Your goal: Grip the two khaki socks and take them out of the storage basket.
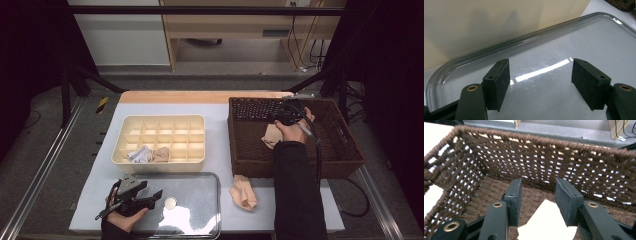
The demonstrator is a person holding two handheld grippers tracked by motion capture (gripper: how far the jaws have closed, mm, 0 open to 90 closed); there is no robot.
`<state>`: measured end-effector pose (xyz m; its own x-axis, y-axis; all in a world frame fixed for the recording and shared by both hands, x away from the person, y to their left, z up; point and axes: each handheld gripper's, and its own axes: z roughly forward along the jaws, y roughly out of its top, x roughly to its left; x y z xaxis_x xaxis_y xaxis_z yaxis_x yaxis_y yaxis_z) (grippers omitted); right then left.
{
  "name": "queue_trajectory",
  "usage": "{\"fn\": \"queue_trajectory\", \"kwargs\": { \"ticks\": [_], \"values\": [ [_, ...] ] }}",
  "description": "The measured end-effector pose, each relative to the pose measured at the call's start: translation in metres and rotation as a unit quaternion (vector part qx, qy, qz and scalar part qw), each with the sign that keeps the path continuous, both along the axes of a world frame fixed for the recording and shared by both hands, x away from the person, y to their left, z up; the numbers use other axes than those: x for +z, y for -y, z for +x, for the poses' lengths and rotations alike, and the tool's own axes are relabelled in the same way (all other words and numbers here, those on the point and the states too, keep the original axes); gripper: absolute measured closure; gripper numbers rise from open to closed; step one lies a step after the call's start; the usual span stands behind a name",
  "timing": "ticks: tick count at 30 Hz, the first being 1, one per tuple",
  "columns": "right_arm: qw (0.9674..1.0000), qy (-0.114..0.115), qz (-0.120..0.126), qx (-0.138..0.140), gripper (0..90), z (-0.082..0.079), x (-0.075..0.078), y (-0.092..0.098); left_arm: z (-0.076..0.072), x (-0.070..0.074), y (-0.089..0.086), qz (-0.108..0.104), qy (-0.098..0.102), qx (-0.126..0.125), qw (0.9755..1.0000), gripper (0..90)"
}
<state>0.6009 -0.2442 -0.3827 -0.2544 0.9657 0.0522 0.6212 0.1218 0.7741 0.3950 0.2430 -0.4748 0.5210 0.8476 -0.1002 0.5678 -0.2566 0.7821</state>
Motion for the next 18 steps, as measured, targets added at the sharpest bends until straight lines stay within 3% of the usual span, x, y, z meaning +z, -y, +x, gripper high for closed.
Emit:
{"fn": "queue_trajectory", "kwargs": {
  "ticks": [5, 13, 18],
  "values": [
    [1.0, -0.009, -0.003, -0.004, 57.1, 0.001, -0.009, 0.0, 0.0, 0.0, 0.0, -0.001, 0.001, 0.0, 1.0, 30.5],
    [0.9982, -0.052, -0.028, -0.014, 54.4, 0.003, -0.028, 0.002, 0.0, 0.0, 0.0, -0.001, 0.001, 0.0, 1.0, 30.5],
    [0.9975, -0.067, -0.013, -0.019, 54.1, 0.003, -0.037, 0.003, 0.0, 0.0, 0.0, 0.0, 0.001, -0.001, 1.0, 30.5]
  ]
}}
